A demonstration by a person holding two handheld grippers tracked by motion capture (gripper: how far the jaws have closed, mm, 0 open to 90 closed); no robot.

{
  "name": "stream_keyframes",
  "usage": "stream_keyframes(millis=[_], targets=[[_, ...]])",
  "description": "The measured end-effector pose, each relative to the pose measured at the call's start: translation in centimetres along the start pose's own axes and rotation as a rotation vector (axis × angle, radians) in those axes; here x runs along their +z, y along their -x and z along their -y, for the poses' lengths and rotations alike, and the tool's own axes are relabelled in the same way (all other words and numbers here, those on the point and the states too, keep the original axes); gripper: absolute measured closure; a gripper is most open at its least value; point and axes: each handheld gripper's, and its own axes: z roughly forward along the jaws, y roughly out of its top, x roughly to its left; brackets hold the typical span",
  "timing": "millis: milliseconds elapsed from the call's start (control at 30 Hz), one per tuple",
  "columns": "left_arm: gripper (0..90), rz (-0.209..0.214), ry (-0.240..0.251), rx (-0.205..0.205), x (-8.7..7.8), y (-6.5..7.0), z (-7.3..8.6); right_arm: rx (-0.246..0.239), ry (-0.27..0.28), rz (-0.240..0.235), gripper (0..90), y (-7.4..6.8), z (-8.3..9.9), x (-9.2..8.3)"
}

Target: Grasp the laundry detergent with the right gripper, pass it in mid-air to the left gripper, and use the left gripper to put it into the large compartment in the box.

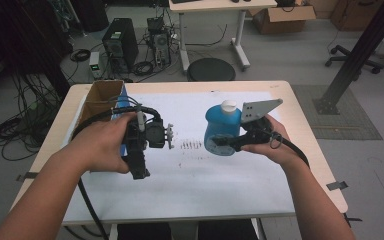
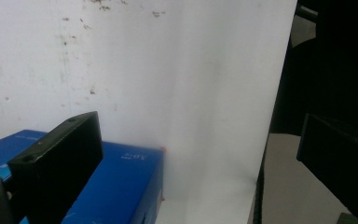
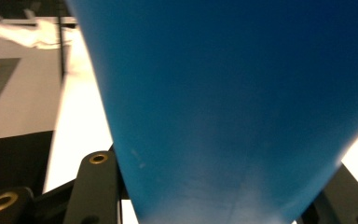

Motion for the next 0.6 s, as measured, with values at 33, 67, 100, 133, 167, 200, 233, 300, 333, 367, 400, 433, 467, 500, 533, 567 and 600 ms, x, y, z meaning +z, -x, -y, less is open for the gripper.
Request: stream_keyframes(millis=[33,67,100,133,167,200,233,300,333,367,400,433,467,500,533,567,600], targets=[[0.8,0.009,-0.002,-0.001,-0.2,-0.1,-0.1,-0.007,0.000,-0.009,45.9,-0.3,-0.2,0.1],[0.8,0.009,-0.003,0.001,-0.2,-0.1,-0.2,-0.017,-0.001,-0.025,45.8,-0.7,-0.5,0.3],[0.8,0.011,-0.003,0.003,-0.3,-0.1,-0.3,-0.026,-0.005,-0.035,45.7,-0.9,-0.7,0.5],[0.8,0.017,-0.004,0.006,-0.3,-0.1,-0.4,-0.035,-0.007,-0.043,45.7,-1.2,-0.8,0.7],[0.8,0.020,-0.005,0.009,-0.3,-0.1,-0.5,-0.042,-0.013,-0.061,45.7,-1.4,-0.8,1.0],[0.8,0.021,-0.008,0.010,-0.4,-0.1,-0.6,-0.047,-0.015,-0.074,45.7,-1.7,-0.8,1.2],[0.8,0.023,-0.009,0.014,-0.4,-0.1,-0.7,-0.054,-0.019,-0.087,45.7,-1.9,-0.8,1.4],[0.8,0.028,-0.008,0.019,-0.4,-0.1,-0.8,-0.066,-0.025,-0.104,45.7,-2.3,-0.7,1.9],[0.8,0.026,-0.005,0.017,-0.4,-0.1,-0.9,-0.072,-0.032,-0.112,45.7,-2.4,-0.7,2.0],[0.8,0.028,-0.007,0.019,-0.5,-0.2,-0.9,-0.075,-0.034,-0.114,45.7,-2.5,-0.7,2.2],[0.8,0.029,-0.006,0.021,-0.5,-0.2,-1.0,-0.078,-0.038,-0.119,45.7,-2.7,-0.6,2.3],[0.8,0.032,-0.007,0.021,-0.5,-0.2,-1.1,-0.081,-0.037,-0.127,45.7,-2.8,-0.5,2.5],[0.8,0.031,-0.005,0.019,-0.5,-0.2,-1.1,-0.083,-0.034,-0.131,45.7,-2.9,-0.4,2.6],[0.8,0.031,-0.007,0.026,-0.5,-0.3,-1.2,-0.083,-0.033,-0.136,45.7,-3.0,-0.3,2.7],[0.8,0.031,-0.007,0.026,-0.5,-0.3,-1.2,-0.083,-0.033,-0.136,45.7,-3.0,-0.3,2.7],[0.8,0.032,-0.005,0.026,-0.5,-0.2,-1.3,-0.083,-0.029,-0.144,45.7,-3.2,-0.1,3.1],[0.8,0.034,-0.005,0.029,-0.5,-0.2,-1.5,-0.085,-0.028,-0.148,45.7,-3.3,0.1,3.3]])
